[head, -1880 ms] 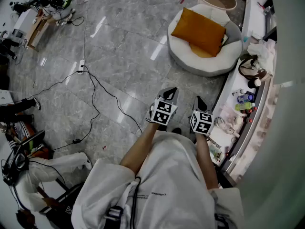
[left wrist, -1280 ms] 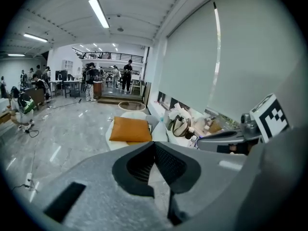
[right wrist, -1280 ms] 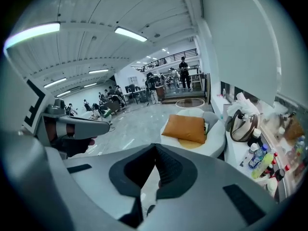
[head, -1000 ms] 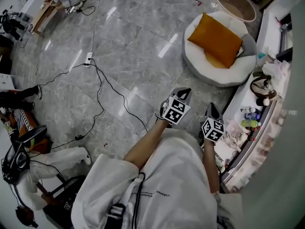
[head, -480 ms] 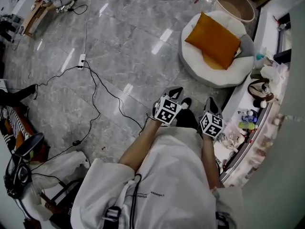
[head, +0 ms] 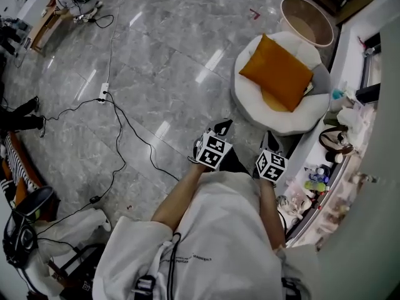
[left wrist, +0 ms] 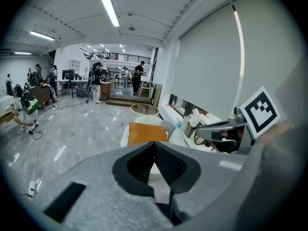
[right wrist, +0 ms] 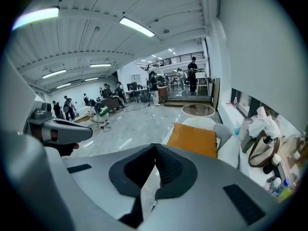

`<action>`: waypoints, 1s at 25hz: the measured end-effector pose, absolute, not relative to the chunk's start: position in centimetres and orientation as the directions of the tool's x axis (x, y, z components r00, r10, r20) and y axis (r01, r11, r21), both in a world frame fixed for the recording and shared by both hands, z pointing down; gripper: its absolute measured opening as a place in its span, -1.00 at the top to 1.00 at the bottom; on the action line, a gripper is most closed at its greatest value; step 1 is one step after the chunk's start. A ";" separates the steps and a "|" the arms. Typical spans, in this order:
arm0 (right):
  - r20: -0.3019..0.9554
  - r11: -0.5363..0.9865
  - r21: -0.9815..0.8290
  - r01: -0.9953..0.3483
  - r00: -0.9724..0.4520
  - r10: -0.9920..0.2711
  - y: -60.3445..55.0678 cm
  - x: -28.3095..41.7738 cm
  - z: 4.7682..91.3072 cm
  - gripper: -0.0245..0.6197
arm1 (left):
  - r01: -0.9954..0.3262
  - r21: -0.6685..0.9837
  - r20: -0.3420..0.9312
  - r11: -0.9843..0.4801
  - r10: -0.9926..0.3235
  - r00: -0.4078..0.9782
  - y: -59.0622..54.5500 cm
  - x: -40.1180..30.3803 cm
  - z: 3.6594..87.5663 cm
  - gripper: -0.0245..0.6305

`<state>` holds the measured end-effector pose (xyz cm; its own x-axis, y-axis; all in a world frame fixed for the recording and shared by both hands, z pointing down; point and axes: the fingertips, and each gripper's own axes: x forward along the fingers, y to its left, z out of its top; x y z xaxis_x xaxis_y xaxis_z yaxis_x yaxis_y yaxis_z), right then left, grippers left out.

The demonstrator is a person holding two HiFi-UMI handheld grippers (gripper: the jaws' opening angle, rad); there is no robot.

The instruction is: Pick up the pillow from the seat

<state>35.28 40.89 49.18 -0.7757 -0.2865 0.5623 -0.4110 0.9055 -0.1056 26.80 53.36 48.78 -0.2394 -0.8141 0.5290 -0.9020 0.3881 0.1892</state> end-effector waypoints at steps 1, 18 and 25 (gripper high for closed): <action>0.559 0.905 -0.115 -0.410 -0.780 -0.282 40.1 34.2 49.2 0.90 | -0.905 0.178 0.525 0.386 -0.815 -0.245 52.7 26.0 48.5 0.90; 0.539 0.854 -0.254 -0.454 -0.799 -0.265 27.9 19.2 49.0 0.90 | -0.940 0.022 0.562 0.341 -0.781 -0.271 41.5 11.9 47.1 0.90; 0.509 0.831 -0.273 -0.484 -0.806 -0.303 23.2 15.3 49.0 0.90 | -0.956 -0.018 0.563 0.292 -0.788 -0.251 36.0 8.7 48.2 0.90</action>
<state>15.33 23.22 49.01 -0.8058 -0.3027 0.5090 -0.4845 0.8312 -0.2726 8.71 36.04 48.24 -0.2506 -0.7876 0.5629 -0.9564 0.2916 -0.0179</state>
